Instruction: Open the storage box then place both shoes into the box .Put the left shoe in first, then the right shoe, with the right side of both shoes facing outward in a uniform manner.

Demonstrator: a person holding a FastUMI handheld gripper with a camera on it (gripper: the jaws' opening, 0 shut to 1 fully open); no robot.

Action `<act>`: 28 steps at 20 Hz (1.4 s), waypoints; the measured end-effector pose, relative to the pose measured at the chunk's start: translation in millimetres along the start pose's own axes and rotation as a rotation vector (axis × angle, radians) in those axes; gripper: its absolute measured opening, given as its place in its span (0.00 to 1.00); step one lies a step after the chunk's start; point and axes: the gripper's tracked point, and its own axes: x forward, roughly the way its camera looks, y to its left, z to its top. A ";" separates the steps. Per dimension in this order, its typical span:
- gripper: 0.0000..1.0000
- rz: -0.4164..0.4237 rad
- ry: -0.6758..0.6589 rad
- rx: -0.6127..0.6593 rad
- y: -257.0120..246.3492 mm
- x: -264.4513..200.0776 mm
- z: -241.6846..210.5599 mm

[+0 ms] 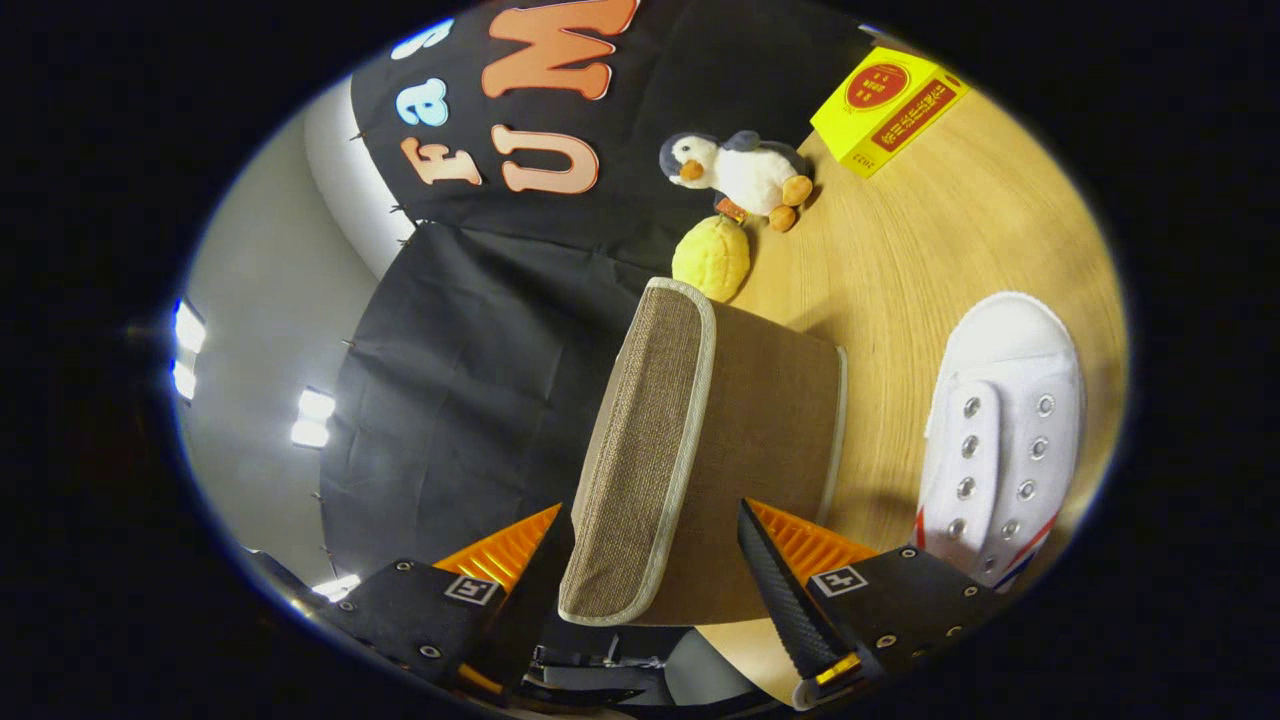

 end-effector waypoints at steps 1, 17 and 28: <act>0.97 0.030 0.010 0.023 3.4 2.1 -2.4; 0.07 0.156 -0.038 0.199 16.5 0.4 10.7; 0.00 0.071 -0.022 0.062 90.3 19.4 21.0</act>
